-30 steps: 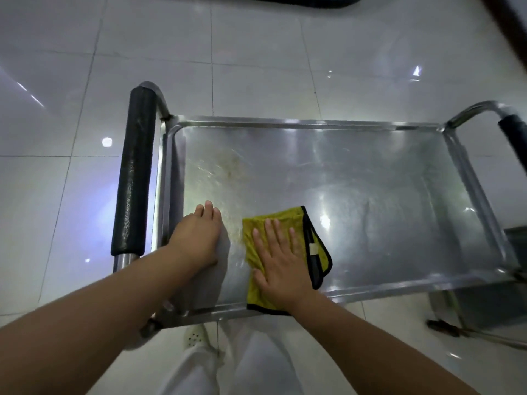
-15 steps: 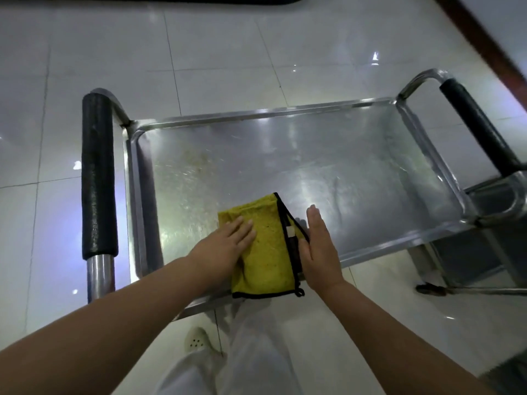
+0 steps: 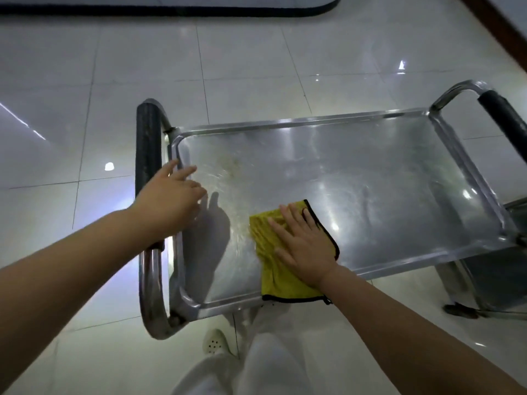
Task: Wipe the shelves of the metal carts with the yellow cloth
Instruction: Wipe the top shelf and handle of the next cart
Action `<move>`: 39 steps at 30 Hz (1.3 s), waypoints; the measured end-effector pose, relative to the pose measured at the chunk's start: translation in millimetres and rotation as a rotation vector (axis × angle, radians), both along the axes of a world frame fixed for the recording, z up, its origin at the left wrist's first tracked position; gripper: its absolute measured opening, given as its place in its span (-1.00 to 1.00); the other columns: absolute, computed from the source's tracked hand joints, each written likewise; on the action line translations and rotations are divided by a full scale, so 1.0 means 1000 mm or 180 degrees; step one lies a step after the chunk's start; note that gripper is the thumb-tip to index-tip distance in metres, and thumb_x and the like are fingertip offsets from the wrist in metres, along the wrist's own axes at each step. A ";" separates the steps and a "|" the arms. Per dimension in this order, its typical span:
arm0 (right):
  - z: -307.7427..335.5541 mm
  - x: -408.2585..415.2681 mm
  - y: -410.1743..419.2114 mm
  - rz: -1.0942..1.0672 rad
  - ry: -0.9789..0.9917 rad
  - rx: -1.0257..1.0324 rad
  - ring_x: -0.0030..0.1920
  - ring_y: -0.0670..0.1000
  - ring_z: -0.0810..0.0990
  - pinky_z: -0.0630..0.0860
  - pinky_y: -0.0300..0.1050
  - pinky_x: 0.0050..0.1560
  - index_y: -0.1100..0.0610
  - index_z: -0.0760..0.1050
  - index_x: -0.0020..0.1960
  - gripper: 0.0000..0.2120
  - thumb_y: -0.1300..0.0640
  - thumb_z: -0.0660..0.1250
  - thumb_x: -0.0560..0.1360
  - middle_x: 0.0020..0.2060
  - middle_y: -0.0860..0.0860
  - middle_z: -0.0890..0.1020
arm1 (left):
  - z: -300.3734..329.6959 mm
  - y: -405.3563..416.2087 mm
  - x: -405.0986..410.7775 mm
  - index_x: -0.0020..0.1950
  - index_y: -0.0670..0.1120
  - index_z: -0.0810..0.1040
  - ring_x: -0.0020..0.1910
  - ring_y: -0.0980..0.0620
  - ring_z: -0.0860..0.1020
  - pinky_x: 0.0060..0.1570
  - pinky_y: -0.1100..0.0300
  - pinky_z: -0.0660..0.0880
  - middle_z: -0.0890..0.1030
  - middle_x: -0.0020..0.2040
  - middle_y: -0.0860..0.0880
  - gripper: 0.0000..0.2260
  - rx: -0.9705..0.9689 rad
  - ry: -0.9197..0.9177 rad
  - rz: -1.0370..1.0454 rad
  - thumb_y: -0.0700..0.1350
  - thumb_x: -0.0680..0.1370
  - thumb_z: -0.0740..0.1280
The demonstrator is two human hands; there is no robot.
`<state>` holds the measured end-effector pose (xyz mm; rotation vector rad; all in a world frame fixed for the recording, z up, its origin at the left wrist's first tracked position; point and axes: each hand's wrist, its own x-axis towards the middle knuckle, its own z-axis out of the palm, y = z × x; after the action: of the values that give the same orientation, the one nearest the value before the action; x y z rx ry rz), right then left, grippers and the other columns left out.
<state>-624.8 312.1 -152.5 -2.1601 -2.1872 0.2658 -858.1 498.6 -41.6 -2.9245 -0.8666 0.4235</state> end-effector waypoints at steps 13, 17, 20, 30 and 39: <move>-0.009 -0.084 -0.002 -0.1426 -0.0286 -0.0637 0.51 0.27 0.02 -0.08 0.42 0.36 0.03 0.10 0.54 -0.21 -0.45 -0.12 0.49 0.51 0.20 0.17 | -0.006 0.022 -0.026 0.03 0.07 0.67 0.43 0.02 0.28 0.48 -0.08 -0.20 0.64 0.10 0.12 -0.68 -0.0021 -0.0756 0.0700 0.09 0.55 0.15; -0.011 -0.104 0.016 -0.1912 -0.0195 -0.0612 0.48 0.32 0.10 -0.03 0.47 0.33 0.07 0.13 0.52 -0.19 -0.42 -0.01 0.45 0.47 0.26 0.26 | -0.007 0.022 -0.025 0.03 0.08 0.67 0.43 0.03 0.29 0.48 -0.08 -0.21 0.64 0.08 0.12 -0.65 -0.0009 -0.0683 0.0720 0.11 0.55 0.11; -0.012 -0.107 0.046 -0.2255 -0.0015 -0.0679 0.48 0.34 0.09 -0.09 0.49 0.34 0.06 0.12 0.52 -0.20 -0.40 -0.06 0.45 0.49 0.27 0.19 | -0.007 0.024 -0.025 -0.04 0.05 0.69 0.40 0.01 0.34 0.48 -0.09 -0.17 0.66 0.00 0.10 -0.69 -0.0003 -0.0713 0.0692 0.07 0.51 0.16; -0.007 -0.065 0.182 -0.1768 -0.0109 -0.0702 0.50 0.26 -0.33 -0.32 0.42 0.39 0.02 -0.27 0.56 -0.21 -0.37 -0.08 0.52 0.54 0.19 -0.22 | -0.011 0.030 -0.024 -0.14 0.01 0.70 0.31 -0.02 0.45 0.48 -0.12 -0.10 0.67 -0.15 0.09 -0.72 -0.0121 -0.0574 0.0739 0.09 0.40 0.24; -0.012 -0.038 0.273 -0.0804 -0.0330 -0.0514 0.53 0.20 -0.28 -0.28 0.40 0.41 0.01 -0.26 0.57 -0.24 -0.35 -0.12 0.53 0.55 0.15 -0.20 | -0.013 0.036 -0.024 -0.22 0.03 0.69 0.25 -0.01 0.50 0.49 -0.02 -0.20 0.65 -0.23 0.12 -0.80 -0.0305 -0.0907 0.0912 0.03 0.28 0.32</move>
<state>-663.2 585.6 -164.4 -2.5610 -1.9732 0.3332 -881.8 534.4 -54.5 -3.0012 -1.3461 0.0596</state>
